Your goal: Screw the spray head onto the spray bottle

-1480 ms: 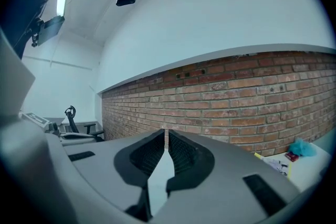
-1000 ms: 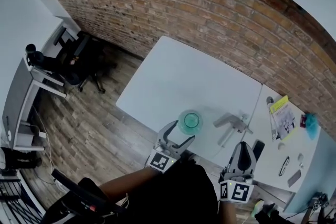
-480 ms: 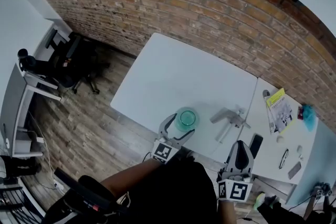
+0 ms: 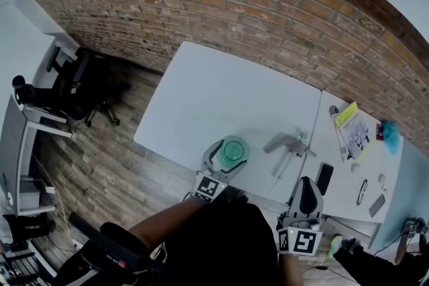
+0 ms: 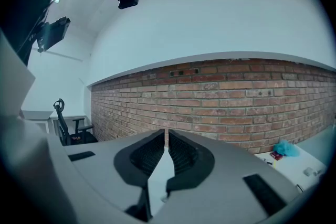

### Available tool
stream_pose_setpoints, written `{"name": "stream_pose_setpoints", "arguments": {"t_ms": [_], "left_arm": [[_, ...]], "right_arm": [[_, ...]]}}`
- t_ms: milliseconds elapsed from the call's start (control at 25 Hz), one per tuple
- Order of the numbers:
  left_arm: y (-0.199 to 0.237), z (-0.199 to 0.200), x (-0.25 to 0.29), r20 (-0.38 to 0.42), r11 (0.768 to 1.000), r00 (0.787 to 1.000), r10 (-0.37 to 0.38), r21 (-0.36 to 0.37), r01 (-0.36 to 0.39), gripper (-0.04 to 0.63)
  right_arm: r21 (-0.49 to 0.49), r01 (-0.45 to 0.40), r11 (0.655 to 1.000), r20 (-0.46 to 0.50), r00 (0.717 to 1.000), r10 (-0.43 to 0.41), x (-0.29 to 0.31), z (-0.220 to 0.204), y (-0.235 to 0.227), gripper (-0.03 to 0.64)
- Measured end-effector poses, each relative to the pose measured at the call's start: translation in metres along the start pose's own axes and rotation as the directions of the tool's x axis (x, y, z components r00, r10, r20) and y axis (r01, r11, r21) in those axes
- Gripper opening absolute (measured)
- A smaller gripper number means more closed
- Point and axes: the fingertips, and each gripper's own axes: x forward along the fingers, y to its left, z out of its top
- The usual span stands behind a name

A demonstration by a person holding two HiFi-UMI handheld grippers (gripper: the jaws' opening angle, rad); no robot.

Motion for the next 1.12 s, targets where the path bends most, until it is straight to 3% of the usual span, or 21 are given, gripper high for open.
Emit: {"name": "stream_pose_setpoints", "arguments": {"t_ms": [560,920,1120], "left_arm": [[0.007,0.009,0.022,0.038,0.999,0.998,-0.049,-0.001,0.049,0.402],[0.017,0.014,0.038,0.053,1.0,0.999,0.008,-0.03,-0.007,0.4],[0.018,0.013,0.052,0.013,1.0,1.0,-0.002,0.004,0.002,0.4]], "right_arm": [[0.03,0.053,0.998,-0.063,0.997,-0.051,0.02,-0.026,-0.001,0.009],[0.017,0.021,1.0,-0.119,0.993,-0.018,0.051,-0.048,-0.028,0.009],[0.107,0.031,0.994,-0.141,0.99,-0.015,0.067,-0.062,-0.047,0.009]]}}
